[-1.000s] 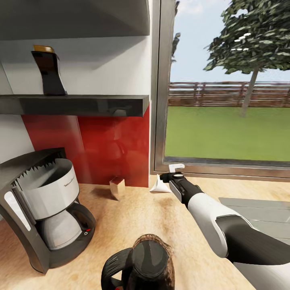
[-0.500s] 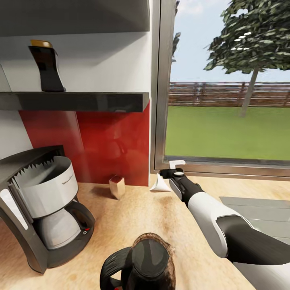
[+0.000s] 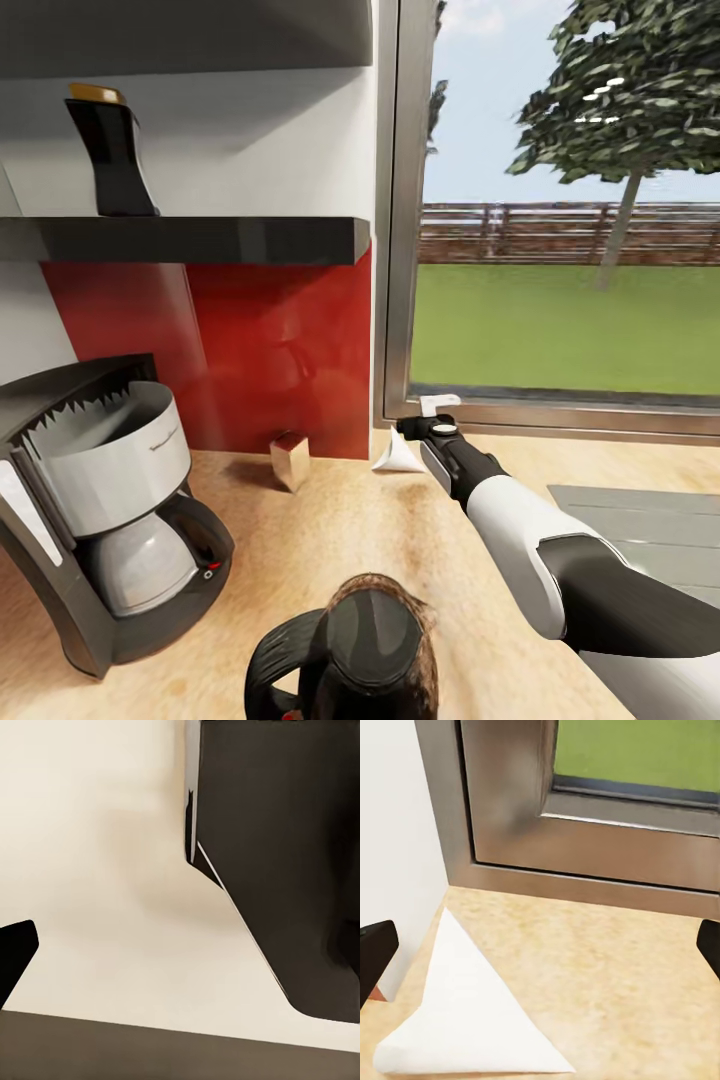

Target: Set up a coffee station on the kitchen countertop: keep the coffee maker on the countertop, move the bottle of coffee from the kitchen shelf to the counter next to the coffee maker, place a paper coffee filter on top of the coffee maker, put the saucer next to the coffee maker with the coffee cup on the saucer, and place the electric kettle next to the coffee maker.

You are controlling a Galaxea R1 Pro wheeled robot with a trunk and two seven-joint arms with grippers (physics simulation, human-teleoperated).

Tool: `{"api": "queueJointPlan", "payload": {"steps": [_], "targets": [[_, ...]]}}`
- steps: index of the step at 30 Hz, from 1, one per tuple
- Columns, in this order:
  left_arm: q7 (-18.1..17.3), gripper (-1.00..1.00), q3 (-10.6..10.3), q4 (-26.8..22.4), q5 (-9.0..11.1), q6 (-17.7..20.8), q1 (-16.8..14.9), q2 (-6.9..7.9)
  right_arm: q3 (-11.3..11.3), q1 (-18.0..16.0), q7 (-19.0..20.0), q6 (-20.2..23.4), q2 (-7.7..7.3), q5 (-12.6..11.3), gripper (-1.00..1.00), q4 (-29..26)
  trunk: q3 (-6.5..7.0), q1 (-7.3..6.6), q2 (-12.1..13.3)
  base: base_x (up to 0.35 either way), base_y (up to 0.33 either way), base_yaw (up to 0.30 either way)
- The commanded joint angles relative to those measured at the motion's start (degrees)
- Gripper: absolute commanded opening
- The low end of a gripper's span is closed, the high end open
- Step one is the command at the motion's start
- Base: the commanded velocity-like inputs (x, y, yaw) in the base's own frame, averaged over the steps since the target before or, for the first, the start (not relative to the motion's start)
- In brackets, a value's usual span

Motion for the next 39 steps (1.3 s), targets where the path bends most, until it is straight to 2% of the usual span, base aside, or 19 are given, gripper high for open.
{"api": "queueJointPlan", "payload": {"steps": [1,18,33,39], "targets": [[0.0,1.0,0.0,-0.1,0.1,0.2,0.0,0.0,0.3,0.0,-0.3,0.5,0.0,0.3,1.0,-0.1,-0.25,0.24,-0.5,0.0,0.0,0.0],[0.0,1.0,-0.1,-0.1,0.1,0.2,0.0,0.0,0.5,0.0,-0.2,0.5,0.0,0.3,1.0,0.0,-3.3,3.97,-7.3,0.0,0.0,0.0],[0.0,1.0,-0.1,-0.1,0.1,0.2,0.0,-0.08,0.5,0.0,0.0,0.5,0.0,0.3,1.0,0.1,-3.3,3.97,-7.3,0.0,0.0,0.0],[0.0,1.0,-0.1,-0.1,0.1,0.2,0.0,-0.08,0.5,0.0,0.0,0.4,0.0,0.3,1.0,0.1,-4.38,5.29,-9.7,0.0,0.0,0.0]]}}
